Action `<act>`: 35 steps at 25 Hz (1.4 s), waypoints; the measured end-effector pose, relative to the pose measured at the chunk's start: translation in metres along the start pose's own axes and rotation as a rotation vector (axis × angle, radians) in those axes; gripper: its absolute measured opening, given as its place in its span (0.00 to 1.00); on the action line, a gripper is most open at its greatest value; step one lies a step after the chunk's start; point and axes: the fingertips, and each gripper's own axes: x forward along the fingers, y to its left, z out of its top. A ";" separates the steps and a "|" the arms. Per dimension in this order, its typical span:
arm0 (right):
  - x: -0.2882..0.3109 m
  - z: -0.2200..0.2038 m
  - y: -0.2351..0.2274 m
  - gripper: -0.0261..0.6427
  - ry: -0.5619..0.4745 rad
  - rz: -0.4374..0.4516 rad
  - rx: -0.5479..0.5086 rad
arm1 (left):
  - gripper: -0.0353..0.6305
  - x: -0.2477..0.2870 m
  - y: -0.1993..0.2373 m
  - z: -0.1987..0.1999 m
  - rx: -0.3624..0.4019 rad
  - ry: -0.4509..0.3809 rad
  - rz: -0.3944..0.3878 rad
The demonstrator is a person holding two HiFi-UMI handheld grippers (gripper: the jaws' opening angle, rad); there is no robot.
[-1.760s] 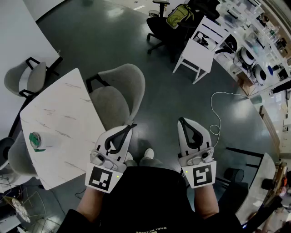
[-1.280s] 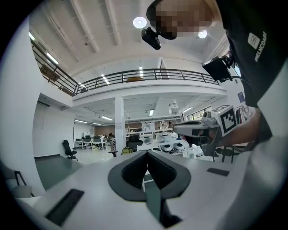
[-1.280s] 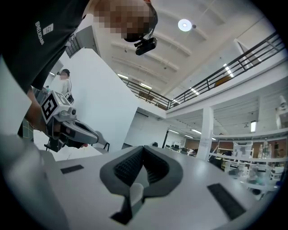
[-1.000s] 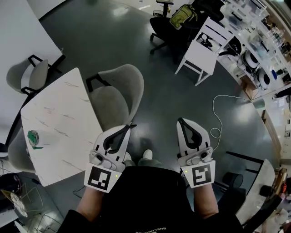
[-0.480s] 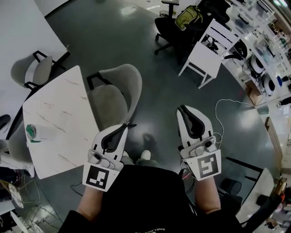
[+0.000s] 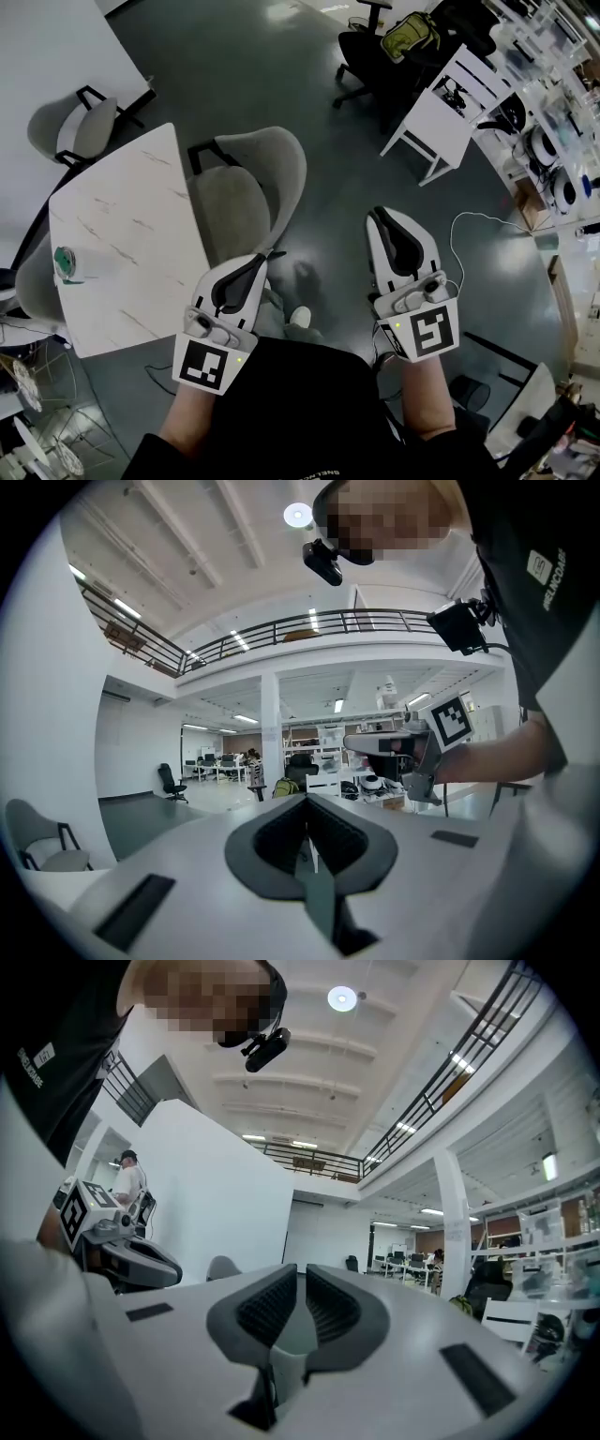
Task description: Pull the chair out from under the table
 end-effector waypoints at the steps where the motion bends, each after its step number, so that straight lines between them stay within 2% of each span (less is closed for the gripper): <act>1: 0.007 -0.005 0.000 0.06 0.010 -0.001 0.006 | 0.06 0.001 0.006 -0.003 -0.003 0.004 0.001; 13: 0.120 -0.075 0.002 0.07 0.184 -0.017 0.068 | 0.06 0.023 0.119 -0.043 -0.086 0.037 0.000; 16: 0.146 -0.101 0.004 0.07 0.246 -0.016 0.097 | 0.06 0.029 0.138 -0.065 -0.057 0.064 -0.019; 21: 0.180 -0.152 0.004 0.12 0.359 -0.023 0.143 | 0.07 0.045 0.149 -0.127 -0.025 0.168 -0.070; 24: 0.193 -0.188 0.001 0.17 0.445 -0.021 0.170 | 0.09 0.057 0.148 -0.171 -0.023 0.260 -0.105; 28: 0.202 -0.236 -0.004 0.22 0.560 -0.026 0.212 | 0.15 0.076 0.139 -0.227 0.010 0.388 -0.161; 33: 0.212 -0.291 -0.010 0.29 0.680 -0.003 0.270 | 0.29 0.095 0.124 -0.289 0.000 0.546 -0.214; 35: 0.217 -0.312 -0.011 0.33 0.721 0.001 0.288 | 0.31 0.102 0.120 -0.312 0.000 0.590 -0.223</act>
